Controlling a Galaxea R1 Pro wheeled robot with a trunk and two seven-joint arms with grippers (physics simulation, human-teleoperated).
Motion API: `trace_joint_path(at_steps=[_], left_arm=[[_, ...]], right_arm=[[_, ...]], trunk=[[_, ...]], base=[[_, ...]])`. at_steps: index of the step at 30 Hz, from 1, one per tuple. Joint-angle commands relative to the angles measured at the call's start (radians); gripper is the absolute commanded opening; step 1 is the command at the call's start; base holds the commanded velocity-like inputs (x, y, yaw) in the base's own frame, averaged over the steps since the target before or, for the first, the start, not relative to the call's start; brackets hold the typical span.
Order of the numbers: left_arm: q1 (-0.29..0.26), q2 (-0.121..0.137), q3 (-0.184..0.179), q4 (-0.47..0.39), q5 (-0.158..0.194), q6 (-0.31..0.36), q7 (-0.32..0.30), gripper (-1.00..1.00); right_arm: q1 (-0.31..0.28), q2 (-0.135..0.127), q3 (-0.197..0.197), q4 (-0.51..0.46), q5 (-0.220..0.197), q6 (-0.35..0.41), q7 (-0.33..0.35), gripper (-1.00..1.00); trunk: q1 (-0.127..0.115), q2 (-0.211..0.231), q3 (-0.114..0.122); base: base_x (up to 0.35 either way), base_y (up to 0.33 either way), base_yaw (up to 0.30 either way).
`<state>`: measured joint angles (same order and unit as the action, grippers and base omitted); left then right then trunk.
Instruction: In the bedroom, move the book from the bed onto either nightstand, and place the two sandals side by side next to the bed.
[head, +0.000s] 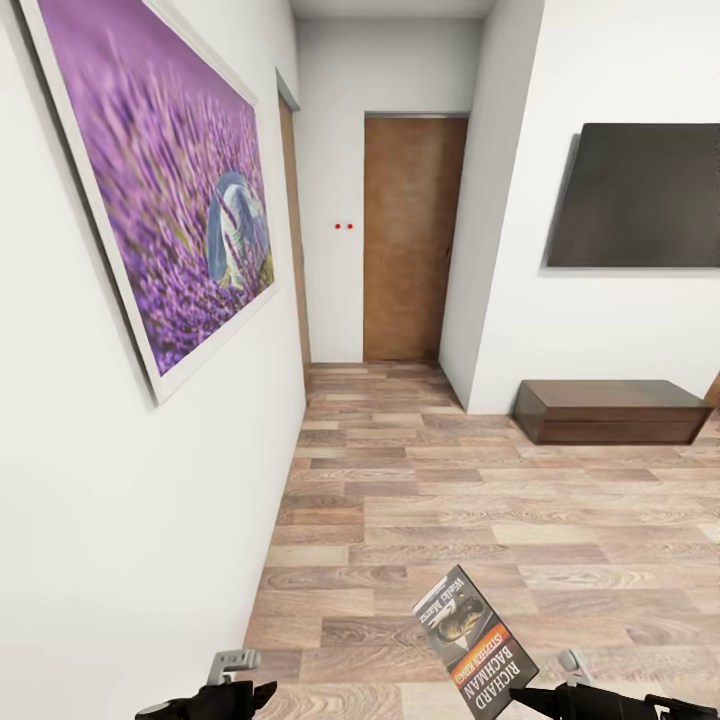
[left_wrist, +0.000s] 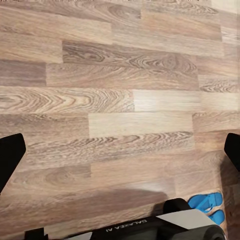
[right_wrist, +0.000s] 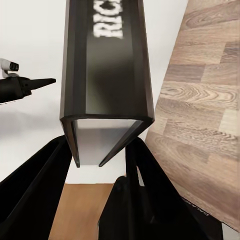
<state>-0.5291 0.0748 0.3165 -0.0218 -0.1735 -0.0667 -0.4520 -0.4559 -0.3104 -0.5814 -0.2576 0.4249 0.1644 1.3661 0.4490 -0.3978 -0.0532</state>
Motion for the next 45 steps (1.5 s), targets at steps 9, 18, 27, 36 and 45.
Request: trace_joint_path(at_steps=[9, 18, 27, 36, 45], left_arm=[[-0.001, 0.0, 0.007, 0.001, -0.011, -0.005, -0.004, 1.0], [-0.001, 0.0, 0.007, 0.001, -0.012, -0.005, -0.005, 1.0], [-0.001, 0.0, 0.007, 0.001, -0.012, -0.005, -0.008, 1.0], [-0.001, 0.0, 0.007, 0.001, -0.012, -0.005, -0.007, 1.0], [-0.001, 0.0, 0.007, 0.001, -0.012, -0.006, -0.007, 1.0]], right_arm=[[-0.001, 0.001, -0.009, -0.001, 0.008, 0.01, 0.005, -1.0], [-0.001, 0.001, -0.009, 0.0, 0.008, 0.01, 0.005, -1.0], [-0.001, 0.001, -0.009, -0.001, 0.008, 0.01, 0.005, -1.0], [-0.001, 0.001, -0.009, -0.001, 0.008, 0.01, 0.005, -1.0], [-0.001, 0.001, -0.009, -0.001, 0.008, 0.01, 0.005, -1.0]], trunk=[[0.001, -0.002, -0.002], [0.001, -0.002, -0.002], [0.001, -0.002, -0.002], [0.001, -0.002, -0.002], [0.001, -0.002, -0.002]], base=[[0.307, 0.0, -0.003], [0.332, 0.0, 0.0], [0.332, 0.0, 0.0], [0.332, 0.0, 0.0], [0.332, 0.0, -0.004]])
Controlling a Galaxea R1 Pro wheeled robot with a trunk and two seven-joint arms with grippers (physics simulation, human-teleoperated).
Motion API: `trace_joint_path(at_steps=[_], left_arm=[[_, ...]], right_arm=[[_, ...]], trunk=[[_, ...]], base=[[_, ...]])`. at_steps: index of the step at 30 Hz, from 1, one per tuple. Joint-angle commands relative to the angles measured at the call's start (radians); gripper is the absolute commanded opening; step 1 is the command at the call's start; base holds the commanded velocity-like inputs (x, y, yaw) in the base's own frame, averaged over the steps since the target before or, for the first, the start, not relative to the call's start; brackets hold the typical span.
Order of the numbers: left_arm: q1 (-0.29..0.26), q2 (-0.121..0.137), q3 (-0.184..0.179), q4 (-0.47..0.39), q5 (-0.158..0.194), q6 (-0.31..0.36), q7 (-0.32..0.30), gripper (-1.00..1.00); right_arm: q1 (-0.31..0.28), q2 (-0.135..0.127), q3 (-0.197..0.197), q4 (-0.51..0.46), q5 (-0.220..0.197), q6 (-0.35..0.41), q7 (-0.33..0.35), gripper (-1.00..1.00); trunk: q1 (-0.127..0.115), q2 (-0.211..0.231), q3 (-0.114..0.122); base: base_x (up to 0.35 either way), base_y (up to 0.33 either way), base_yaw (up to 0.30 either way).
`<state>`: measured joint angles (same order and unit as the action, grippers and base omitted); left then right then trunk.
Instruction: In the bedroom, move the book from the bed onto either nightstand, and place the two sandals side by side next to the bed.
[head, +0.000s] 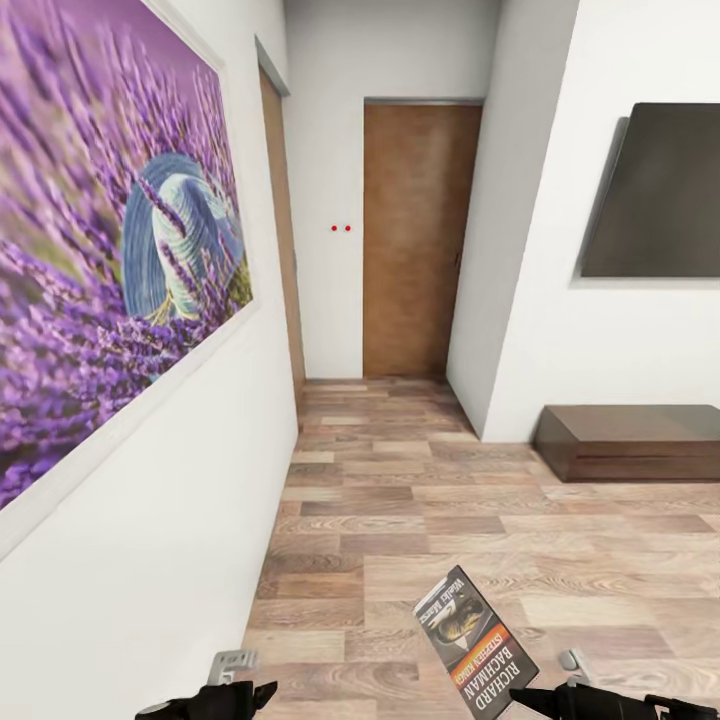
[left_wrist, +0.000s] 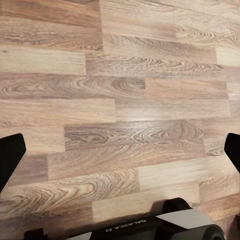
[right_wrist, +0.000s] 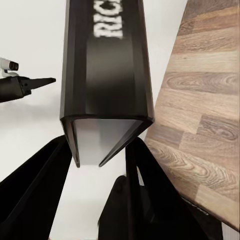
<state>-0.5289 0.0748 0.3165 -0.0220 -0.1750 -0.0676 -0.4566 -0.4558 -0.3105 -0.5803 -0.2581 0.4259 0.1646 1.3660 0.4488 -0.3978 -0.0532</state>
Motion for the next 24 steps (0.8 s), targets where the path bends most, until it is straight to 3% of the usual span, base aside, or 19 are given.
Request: trace_joint_path(at_steps=[1, 24], left_arm=[[-0.001, 0.0, 0.007, 0.001, -0.011, -0.005, -0.002, 1.0], [-0.001, -0.001, 0.006, 0.002, -0.011, -0.005, 0.001, 1.0]], right_arm=[[-0.001, 0.001, -0.01, 0.0, 0.007, 0.01, 0.005, -1.0], [-0.001, 0.001, -0.01, 0.0, 0.007, 0.01, 0.005, -1.0]], trunk=[[0.001, -0.002, -0.002], [0.001, -0.002, -0.002]], base=[[0.333, 0.0, -0.124], [0.333, 0.0, -0.264]])
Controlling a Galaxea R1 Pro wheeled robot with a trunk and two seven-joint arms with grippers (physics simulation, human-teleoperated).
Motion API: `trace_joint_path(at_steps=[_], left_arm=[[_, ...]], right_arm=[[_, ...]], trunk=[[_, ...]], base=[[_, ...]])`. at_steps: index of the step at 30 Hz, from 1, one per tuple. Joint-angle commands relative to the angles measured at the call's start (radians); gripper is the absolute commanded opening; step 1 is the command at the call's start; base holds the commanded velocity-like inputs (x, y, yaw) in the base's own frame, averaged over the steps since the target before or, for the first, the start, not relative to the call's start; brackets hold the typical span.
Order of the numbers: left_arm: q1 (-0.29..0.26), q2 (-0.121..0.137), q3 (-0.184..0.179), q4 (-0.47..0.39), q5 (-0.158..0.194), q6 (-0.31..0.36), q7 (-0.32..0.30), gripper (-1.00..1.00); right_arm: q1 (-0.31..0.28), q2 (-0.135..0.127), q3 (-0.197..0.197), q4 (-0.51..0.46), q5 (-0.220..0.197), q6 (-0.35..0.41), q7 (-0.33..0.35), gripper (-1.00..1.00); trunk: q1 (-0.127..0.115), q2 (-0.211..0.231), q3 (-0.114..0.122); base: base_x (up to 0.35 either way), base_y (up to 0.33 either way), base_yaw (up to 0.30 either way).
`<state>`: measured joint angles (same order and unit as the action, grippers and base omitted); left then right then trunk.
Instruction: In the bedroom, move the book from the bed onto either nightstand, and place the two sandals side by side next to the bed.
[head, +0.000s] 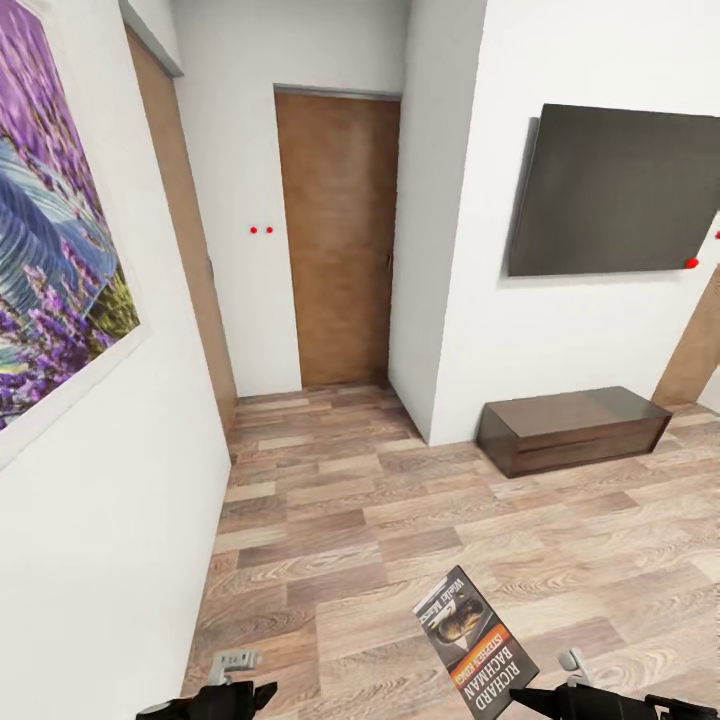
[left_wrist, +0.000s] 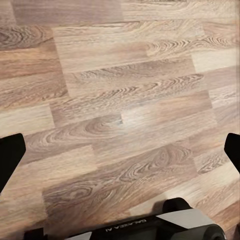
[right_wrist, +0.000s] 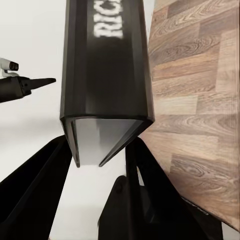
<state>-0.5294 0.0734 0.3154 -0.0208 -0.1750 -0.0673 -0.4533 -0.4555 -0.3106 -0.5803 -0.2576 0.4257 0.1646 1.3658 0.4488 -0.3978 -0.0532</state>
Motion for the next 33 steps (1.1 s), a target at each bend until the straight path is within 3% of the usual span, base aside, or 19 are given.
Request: trace_joint_path(at_steps=[1, 33], left_arm=[[-0.001, 0.001, 0.007, 0.001, -0.011, -0.005, -0.002, 1.0], [0.0, 0.0, 0.007, 0.001, -0.012, -0.005, -0.002, 1.0]], right_arm=[[-0.002, 0.001, -0.01, 0.0, 0.007, 0.01, 0.005, -1.0], [-0.002, 0.001, -0.01, 0.0, 0.007, 0.01, 0.004, -1.0]], trunk=[[0.001, -0.002, -0.002], [0.001, -0.002, -0.002]], base=[[0.333, 0.0, -0.281], [0.332, 0.0, -0.281]])
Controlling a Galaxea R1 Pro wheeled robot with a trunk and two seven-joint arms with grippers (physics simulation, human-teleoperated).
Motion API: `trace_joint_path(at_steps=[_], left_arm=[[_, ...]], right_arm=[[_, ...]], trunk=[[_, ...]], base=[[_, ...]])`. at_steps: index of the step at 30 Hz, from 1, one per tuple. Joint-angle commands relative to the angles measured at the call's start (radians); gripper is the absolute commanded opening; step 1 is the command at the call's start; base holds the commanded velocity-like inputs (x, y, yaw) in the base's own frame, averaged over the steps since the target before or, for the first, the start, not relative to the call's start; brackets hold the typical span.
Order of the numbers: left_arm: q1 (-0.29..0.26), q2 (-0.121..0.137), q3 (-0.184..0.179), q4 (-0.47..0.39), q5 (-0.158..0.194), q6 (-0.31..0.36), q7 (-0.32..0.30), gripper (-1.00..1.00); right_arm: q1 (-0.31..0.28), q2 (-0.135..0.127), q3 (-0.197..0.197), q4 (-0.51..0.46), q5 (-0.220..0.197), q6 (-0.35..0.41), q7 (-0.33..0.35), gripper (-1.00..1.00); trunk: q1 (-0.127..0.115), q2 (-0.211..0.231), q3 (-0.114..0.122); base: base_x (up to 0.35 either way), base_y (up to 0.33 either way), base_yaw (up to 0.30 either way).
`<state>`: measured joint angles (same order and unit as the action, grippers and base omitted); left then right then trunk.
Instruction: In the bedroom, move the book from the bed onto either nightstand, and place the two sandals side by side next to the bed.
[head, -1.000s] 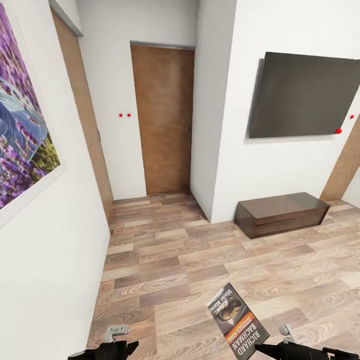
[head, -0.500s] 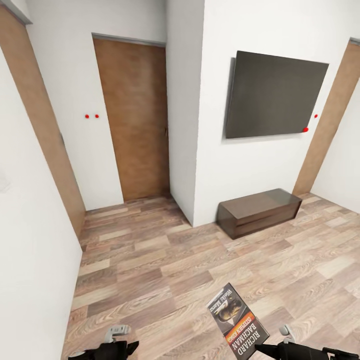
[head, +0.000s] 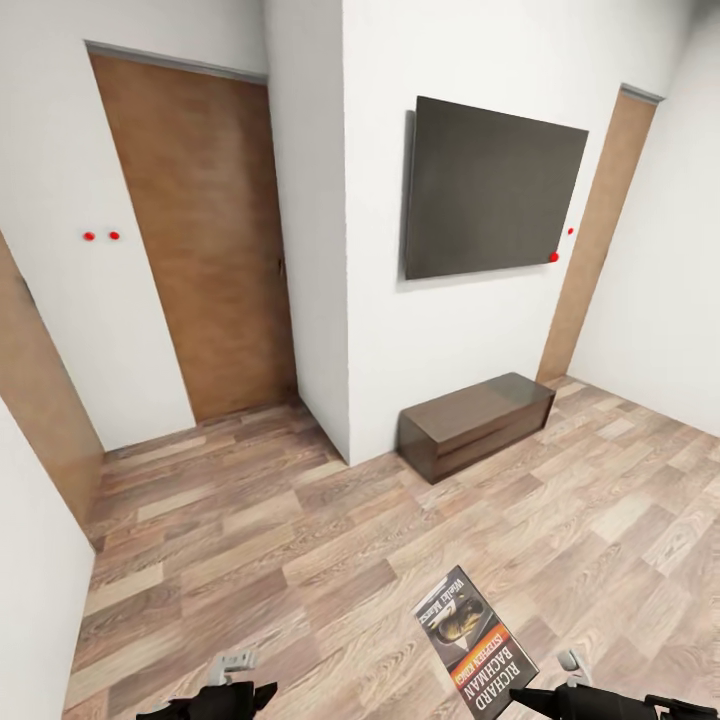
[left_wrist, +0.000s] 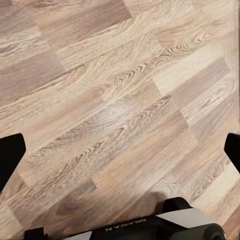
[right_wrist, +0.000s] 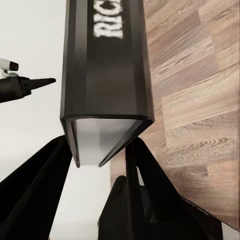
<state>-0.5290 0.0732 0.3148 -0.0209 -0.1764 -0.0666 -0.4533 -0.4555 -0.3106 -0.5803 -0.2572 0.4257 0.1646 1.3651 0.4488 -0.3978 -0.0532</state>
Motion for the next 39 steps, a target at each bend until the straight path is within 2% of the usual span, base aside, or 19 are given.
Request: trace_joint_path(at_steps=[1, 17, 39], left_arm=[[-0.001, 0.0, 0.007, 0.001, -0.01, -0.006, -0.002, 1.0], [-0.001, 0.002, 0.009, 0.001, -0.009, -0.005, -0.002, 1.0], [-0.001, 0.002, 0.009, 0.001, -0.009, -0.005, -0.002, 1.0]], right_arm=[[-0.002, 0.001, -0.01, -0.001, 0.007, 0.01, 0.005, -1.0], [-0.002, 0.001, -0.011, -0.001, 0.007, 0.01, 0.005, -1.0], [-0.002, 0.001, -0.01, -0.001, 0.007, 0.01, 0.005, -1.0]], trunk=[[0.001, -0.002, -0.002], [0.001, -0.002, -0.002], [0.001, -0.002, -0.002]], base=[[0.332, 0.0, -0.282], [0.306, 0.0, -0.282], [0.011, 0.0, -0.282]])
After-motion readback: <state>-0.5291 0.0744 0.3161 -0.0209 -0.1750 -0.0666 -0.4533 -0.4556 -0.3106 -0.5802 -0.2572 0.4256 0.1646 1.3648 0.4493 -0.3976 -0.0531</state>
